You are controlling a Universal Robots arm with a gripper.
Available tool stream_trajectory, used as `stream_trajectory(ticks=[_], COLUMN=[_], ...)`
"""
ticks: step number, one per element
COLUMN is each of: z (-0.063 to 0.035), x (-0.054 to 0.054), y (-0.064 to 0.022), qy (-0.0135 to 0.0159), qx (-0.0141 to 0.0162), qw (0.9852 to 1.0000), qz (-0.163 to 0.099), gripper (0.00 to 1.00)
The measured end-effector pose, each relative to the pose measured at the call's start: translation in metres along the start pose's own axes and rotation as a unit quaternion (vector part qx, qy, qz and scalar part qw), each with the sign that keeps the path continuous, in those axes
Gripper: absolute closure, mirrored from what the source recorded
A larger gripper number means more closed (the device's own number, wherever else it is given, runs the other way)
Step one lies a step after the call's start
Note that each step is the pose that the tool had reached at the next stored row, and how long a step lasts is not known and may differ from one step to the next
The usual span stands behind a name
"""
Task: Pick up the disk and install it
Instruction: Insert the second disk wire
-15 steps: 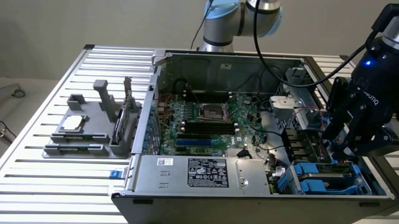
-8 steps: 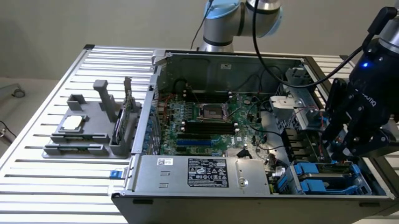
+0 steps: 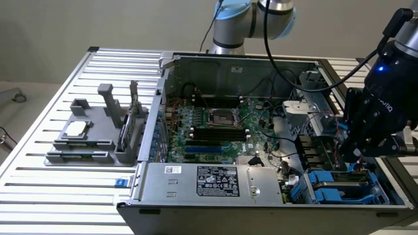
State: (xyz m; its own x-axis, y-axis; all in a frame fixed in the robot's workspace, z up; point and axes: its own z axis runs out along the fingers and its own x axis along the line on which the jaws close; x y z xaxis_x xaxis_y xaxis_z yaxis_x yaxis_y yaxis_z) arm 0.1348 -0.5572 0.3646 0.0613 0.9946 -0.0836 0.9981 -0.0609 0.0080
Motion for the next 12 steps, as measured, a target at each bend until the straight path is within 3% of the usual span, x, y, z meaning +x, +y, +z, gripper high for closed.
stream_trajectory(ticks=[8,12], z=[0.0030,0.0074], x=[-0.0004,-0.0024], y=[-0.0004,-0.0003], qy=[0.0000,0.0042], qx=[-0.0007,-0.0005], qw=[1.0000,1.0000], qz=[0.000,0.000], gripper=[0.80,0.80])
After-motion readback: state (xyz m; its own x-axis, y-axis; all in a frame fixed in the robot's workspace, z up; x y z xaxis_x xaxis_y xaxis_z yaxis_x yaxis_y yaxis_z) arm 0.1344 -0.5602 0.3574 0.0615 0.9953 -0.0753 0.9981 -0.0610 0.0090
